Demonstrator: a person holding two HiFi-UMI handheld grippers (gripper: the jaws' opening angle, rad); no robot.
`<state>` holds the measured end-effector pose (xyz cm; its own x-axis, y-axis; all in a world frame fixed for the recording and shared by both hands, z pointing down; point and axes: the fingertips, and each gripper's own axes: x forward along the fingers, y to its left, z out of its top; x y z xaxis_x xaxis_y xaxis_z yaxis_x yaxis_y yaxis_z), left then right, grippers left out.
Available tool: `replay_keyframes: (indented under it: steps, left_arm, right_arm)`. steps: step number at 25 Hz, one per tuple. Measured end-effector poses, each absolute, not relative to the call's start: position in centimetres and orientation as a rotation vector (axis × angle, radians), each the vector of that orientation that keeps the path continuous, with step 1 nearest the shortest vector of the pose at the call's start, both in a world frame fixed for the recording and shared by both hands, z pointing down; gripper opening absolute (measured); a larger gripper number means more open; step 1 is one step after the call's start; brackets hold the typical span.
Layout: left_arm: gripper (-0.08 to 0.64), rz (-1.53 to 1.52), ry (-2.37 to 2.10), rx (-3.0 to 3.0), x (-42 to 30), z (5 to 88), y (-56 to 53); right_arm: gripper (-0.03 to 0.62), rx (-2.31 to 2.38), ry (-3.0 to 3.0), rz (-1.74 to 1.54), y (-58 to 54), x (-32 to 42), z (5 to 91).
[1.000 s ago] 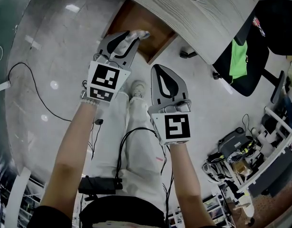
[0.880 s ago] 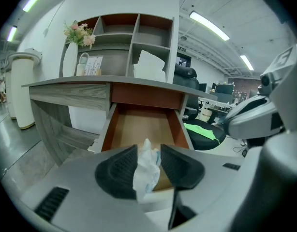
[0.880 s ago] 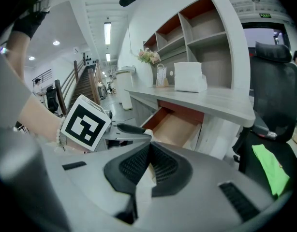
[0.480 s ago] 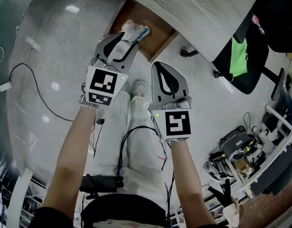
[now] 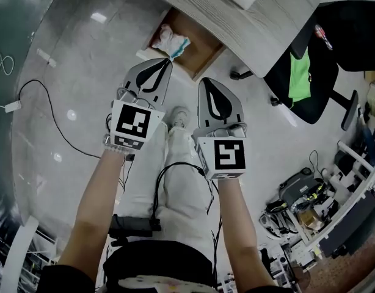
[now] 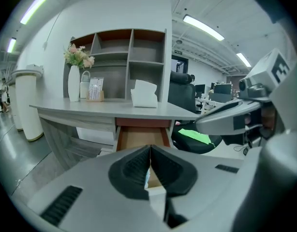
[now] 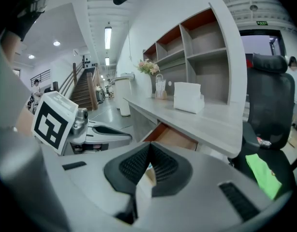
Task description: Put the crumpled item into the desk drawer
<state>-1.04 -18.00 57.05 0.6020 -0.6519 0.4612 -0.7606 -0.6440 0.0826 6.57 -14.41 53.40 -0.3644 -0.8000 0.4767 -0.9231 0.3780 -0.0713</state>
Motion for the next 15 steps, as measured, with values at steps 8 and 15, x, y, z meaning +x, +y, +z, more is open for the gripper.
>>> replay_keyframes:
  steps: [8, 15]
  left_arm:
    - [0.012, 0.563, -1.099, 2.601, -0.5, 50.4, -15.8]
    - [0.012, 0.508, -1.115, 2.633, -1.0, 44.6, -15.1]
  right_arm:
    - [0.005, 1.510, -2.295, 0.415, -13.6, 7.0, 48.1]
    - [0.005, 1.529, -2.317, 0.401, -12.9, 7.7, 43.6]
